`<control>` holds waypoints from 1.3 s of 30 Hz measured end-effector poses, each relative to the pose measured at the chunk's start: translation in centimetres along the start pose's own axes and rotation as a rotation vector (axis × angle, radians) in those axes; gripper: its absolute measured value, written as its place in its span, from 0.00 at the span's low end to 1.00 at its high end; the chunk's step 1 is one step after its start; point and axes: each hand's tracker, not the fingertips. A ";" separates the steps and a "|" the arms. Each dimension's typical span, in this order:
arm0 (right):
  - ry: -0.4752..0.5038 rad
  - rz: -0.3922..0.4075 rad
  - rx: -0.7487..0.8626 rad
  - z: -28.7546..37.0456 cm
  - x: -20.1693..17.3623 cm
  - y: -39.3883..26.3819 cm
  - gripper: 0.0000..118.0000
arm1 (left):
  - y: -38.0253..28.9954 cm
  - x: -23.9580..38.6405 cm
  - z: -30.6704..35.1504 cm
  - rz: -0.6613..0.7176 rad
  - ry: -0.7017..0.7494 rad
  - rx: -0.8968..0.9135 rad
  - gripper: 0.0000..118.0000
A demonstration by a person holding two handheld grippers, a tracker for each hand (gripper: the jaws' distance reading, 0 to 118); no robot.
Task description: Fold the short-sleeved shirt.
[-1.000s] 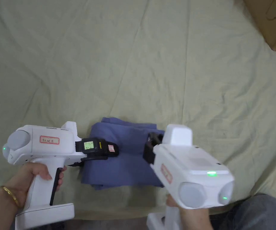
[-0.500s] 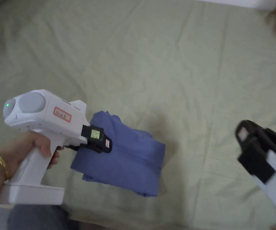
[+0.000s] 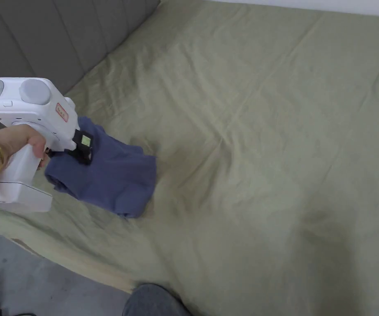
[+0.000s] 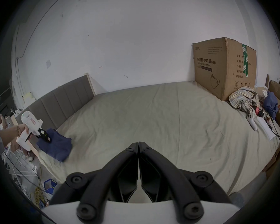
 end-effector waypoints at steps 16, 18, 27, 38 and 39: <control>-0.058 0.049 0.139 2.2 0.5 2.7 0.00 | -4.6 10.7 15.9 -0.081 0.125 0.879 0.07; -0.065 0.078 0.190 3.2 0.7 3.9 0.00 | -6.1 13.9 18.3 -0.113 0.080 0.977 0.03; -0.104 0.181 0.368 7.1 1.0 7.2 0.00 | -15.5 27.7 24.9 -0.212 -0.250 1.220 0.00; -0.188 0.175 0.389 7.3 12.5 6.9 0.00 | -23.3 34.3 23.1 -0.240 -0.338 1.172 0.00; -0.187 0.159 0.376 8.3 9.6 7.0 0.00 | -23.6 34.3 22.6 -0.235 -0.341 1.164 0.00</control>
